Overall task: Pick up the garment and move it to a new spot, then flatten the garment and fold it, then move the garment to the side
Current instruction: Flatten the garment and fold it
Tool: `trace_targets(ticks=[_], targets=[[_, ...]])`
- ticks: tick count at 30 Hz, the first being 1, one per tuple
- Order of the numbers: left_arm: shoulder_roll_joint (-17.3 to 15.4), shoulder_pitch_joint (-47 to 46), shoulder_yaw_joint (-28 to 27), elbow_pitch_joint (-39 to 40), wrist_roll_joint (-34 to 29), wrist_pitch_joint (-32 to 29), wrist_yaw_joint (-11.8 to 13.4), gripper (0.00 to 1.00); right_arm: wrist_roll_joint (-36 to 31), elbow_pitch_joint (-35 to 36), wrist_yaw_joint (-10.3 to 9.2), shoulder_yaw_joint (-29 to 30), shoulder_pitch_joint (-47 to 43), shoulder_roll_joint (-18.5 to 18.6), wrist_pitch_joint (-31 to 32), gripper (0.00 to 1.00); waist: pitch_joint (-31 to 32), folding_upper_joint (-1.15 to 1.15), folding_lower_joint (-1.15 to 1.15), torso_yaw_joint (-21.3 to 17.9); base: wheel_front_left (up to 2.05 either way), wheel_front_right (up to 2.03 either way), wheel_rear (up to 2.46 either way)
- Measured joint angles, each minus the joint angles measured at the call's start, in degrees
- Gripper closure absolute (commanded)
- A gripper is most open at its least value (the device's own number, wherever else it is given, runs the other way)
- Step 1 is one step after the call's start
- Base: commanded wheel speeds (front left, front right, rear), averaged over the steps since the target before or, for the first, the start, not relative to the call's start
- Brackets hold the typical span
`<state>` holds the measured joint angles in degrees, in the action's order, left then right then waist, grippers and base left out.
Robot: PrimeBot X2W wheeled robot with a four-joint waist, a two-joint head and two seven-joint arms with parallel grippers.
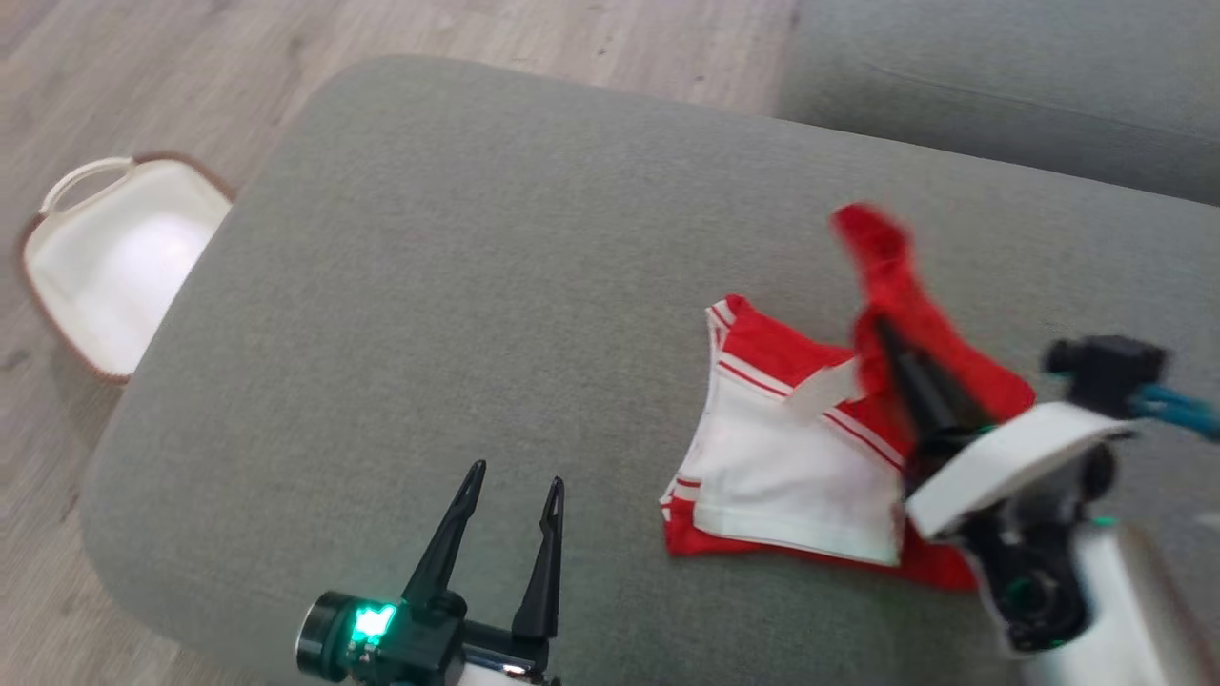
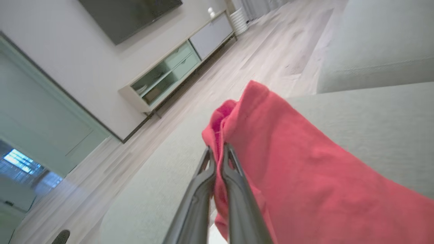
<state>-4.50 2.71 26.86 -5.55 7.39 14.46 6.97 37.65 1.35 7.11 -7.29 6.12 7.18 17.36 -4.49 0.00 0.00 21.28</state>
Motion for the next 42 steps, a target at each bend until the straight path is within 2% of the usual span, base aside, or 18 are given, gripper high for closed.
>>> trace_targets(ticks=[7,8,12,18,23,28,31,35,42], targets=[[0.53,-0.07,-0.22,-0.12,0.01,0.00,-0.46,0.00,-0.48,-7.77,0.00,-7.22,1.79,-2.19,0.00,1.00,-1.29,0.00,0.00,2.77,0.00,0.00,0.00],[0.65,-0.08,-0.22,-0.12,0.01,0.00,-0.45,0.00,-0.49,-10.72,-0.01,-8.49,2.37,-2.77,-1.04,0.00,-1.63,0.00,0.00,3.13,0.00,0.00,0.00],[0.78,-0.10,-0.57,-0.11,0.01,0.00,-0.42,0.00,0.85,-13.49,-0.01,-11.48,4.11,-3.12,-4.05,0.00,-1.69,0.00,0.00,2.64,0.00,0.00,0.00],[0.94,-0.05,-1.76,0.30,0.01,0.00,0.10,0.00,1.62,-10.89,-0.01,-13.41,5.42,-2.36,-10.33,0.00,-0.27,0.00,0.00,-0.37,0.00,0.00,0.00],[1.09,0.40,-4.08,0.81,0.40,0.00,0.16,0.00,-3.65,-8.26,-0.01,-11.03,3.70,4.01,-19.12,0.00,2.01,0.00,0.00,-4.04,0.00,0.00,0.00],[1.12,2.85,-5.08,0.99,0.80,0.00,0.67,0.00,-9.28,-8.60,-0.01,-8.66,-2.14,7.84,-27.62,0.00,4.30,0.00,0.00,-8.06,0.00,0.00,0.00],[1.13,3.28,-5.45,0.93,0.80,0.00,0.74,0.00,-12.21,-9.83,-0.01,-7.70,-4.39,8.67,-29.76,0.00,5.25,0.00,0.00,-9.40,0.00,0.00,0.00],[1.12,3.82,-6.49,0.70,0.78,0.00,1.63,0.00,-17.80,-12.21,-0.01,-3.74,-9.42,7.82,-31.53,0.00,7.12,0.00,-0.01,-11.54,0.00,0.00,0.00],[1.12,7.14,-6.78,0.44,0.09,0.00,1.62,0.00,-25.40,-11.88,-0.01,2.76,-17.42,1.63,-31.59,0.00,9.02,0.00,-0.01,-13.97,0.00,0.00,0.00]])
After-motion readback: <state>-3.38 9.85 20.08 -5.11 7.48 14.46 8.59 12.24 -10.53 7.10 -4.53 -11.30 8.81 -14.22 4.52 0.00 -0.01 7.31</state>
